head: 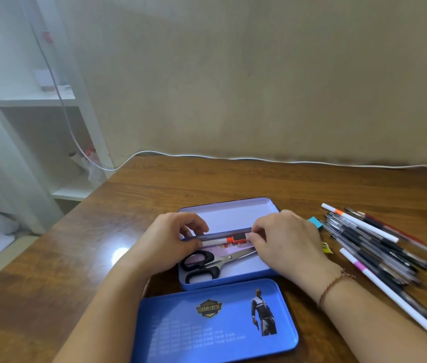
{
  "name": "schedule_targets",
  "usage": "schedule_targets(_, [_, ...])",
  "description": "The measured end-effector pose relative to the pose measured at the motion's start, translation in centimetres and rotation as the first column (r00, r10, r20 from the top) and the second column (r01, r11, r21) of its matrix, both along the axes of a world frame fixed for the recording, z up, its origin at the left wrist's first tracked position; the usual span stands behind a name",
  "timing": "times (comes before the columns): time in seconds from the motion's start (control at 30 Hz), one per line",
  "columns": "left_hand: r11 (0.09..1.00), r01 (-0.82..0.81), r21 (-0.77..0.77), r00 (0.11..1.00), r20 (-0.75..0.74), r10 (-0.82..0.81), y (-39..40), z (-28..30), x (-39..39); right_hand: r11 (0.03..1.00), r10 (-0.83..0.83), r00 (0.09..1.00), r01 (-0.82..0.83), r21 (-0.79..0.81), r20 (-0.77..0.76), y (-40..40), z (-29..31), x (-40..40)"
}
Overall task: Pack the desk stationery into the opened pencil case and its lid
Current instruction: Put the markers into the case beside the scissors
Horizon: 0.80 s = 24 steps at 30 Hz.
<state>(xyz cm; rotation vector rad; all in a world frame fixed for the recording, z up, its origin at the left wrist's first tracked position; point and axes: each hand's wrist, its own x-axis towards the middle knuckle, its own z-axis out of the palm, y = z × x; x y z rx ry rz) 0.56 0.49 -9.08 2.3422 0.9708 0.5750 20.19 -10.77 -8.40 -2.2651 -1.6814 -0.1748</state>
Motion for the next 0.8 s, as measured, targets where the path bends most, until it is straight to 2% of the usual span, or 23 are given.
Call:
schedule_targets(0.13, [1.000, 0.015, -0.013, 1.000, -0.006, -0.015, 0.03, 0.07, -0.10, 1.000, 0.016, 1.000, -0.016, -0.018, -0.005, 0.24, -0.24, -0.06])
schedule_targets(0.33, [1.000, 0.023, -0.014, 1.000, -0.002, -0.023, 0.10, 0.05, -0.13, 0.999, 0.015, 0.990, -0.021, -0.039, -0.137, 0.53, -0.32, 0.07])
schedule_targets(0.53, [1.000, 0.016, -0.004, 1.000, 0.003, -0.016, 0.10, -0.01, -0.01, 1.000, -0.009, 0.990, 0.008, -0.002, -0.142, 0.93, -0.64, -0.06])
schedule_targets(0.8, [0.999, 0.042, -0.031, 0.999, -0.017, -0.042, 0.14, 0.14, -0.09, 0.998, 0.041, 0.978, -0.031, 0.053, -0.206, 0.76, -0.54, 0.26])
